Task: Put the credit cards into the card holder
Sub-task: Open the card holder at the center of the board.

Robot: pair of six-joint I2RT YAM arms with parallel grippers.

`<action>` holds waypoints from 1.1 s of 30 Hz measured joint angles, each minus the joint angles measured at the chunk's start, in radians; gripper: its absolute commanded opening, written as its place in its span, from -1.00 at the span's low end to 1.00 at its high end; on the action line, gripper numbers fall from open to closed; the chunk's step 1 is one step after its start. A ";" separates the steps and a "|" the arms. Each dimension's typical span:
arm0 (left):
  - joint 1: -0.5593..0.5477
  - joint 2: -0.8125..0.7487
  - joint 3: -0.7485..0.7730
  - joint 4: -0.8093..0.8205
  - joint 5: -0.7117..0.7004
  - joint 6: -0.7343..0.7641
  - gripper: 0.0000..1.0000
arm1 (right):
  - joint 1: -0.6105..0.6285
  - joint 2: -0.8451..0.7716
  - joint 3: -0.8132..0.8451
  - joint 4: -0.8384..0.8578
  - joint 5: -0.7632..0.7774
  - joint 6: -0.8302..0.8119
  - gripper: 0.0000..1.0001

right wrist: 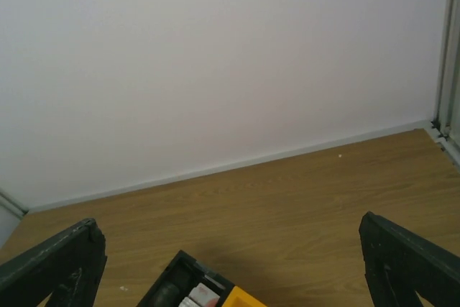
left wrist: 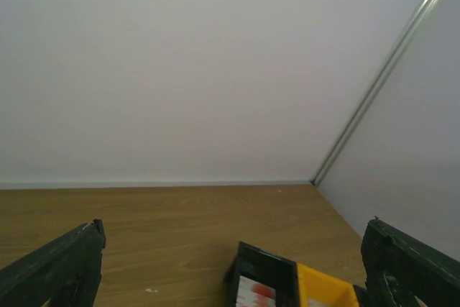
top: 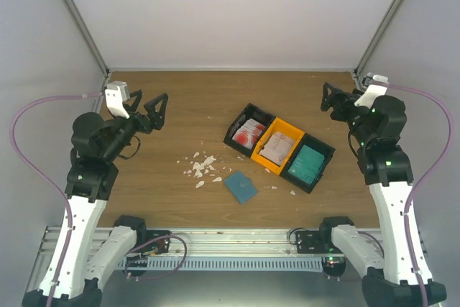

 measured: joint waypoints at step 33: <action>-0.364 0.246 -0.536 0.251 0.355 -0.405 0.63 | 0.531 -0.056 -0.530 0.023 -0.248 0.246 0.50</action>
